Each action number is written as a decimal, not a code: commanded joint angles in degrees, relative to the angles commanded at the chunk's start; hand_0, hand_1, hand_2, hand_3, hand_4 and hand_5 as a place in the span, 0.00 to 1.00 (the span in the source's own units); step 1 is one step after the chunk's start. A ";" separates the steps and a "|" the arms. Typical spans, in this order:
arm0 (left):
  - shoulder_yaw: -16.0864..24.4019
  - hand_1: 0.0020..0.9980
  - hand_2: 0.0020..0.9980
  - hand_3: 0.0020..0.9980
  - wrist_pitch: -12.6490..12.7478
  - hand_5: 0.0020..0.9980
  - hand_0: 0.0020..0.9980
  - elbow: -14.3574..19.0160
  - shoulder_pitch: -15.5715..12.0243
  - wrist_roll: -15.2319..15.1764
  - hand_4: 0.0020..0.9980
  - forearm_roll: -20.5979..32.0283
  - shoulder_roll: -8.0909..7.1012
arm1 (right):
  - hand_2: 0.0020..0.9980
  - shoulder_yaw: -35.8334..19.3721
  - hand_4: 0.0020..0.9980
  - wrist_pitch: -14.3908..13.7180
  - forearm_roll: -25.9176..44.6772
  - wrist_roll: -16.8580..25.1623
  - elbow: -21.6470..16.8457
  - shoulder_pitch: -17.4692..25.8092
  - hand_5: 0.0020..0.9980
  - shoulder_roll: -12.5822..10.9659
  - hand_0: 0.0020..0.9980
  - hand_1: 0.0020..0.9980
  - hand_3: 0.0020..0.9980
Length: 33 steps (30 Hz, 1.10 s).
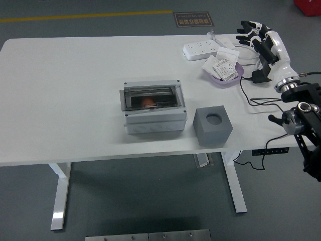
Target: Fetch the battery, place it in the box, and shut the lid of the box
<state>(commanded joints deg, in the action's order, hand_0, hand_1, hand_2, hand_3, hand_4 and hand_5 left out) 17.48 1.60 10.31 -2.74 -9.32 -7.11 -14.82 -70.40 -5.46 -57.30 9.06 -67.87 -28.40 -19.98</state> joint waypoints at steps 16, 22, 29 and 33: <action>0.34 0.59 0.50 0.56 0.10 0.00 0.57 0.00 0.04 -0.02 0.52 -0.47 -0.09 | 0.69 -0.19 0.84 0.08 0.06 -0.17 -0.18 -0.02 0.62 0.02 0.76 0.68 0.74; -0.05 0.59 0.50 0.56 0.03 0.00 0.57 0.00 0.23 -0.12 0.52 -0.27 0.04 | 0.68 -0.07 0.84 0.09 -0.11 -0.27 -0.41 -0.11 0.62 -0.08 0.76 0.68 0.74; -1.21 0.59 0.50 0.56 -0.01 0.00 0.57 0.00 0.29 -0.31 0.52 0.85 -0.04 | 0.69 0.17 0.84 0.06 -0.30 -0.37 -0.60 -0.16 0.62 -0.15 0.76 0.68 0.74; -1.60 0.59 0.50 0.56 -0.03 0.00 0.57 0.00 0.41 -0.34 0.52 1.18 -0.06 | 0.69 0.21 0.84 0.03 -0.41 -0.41 -0.65 -0.24 0.62 -0.22 0.76 0.68 0.74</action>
<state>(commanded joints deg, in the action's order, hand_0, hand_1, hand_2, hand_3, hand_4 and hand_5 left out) 15.89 1.57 10.31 -2.33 -9.67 -5.93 -14.88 -70.19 -5.43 -57.71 8.65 -68.52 -28.64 -20.20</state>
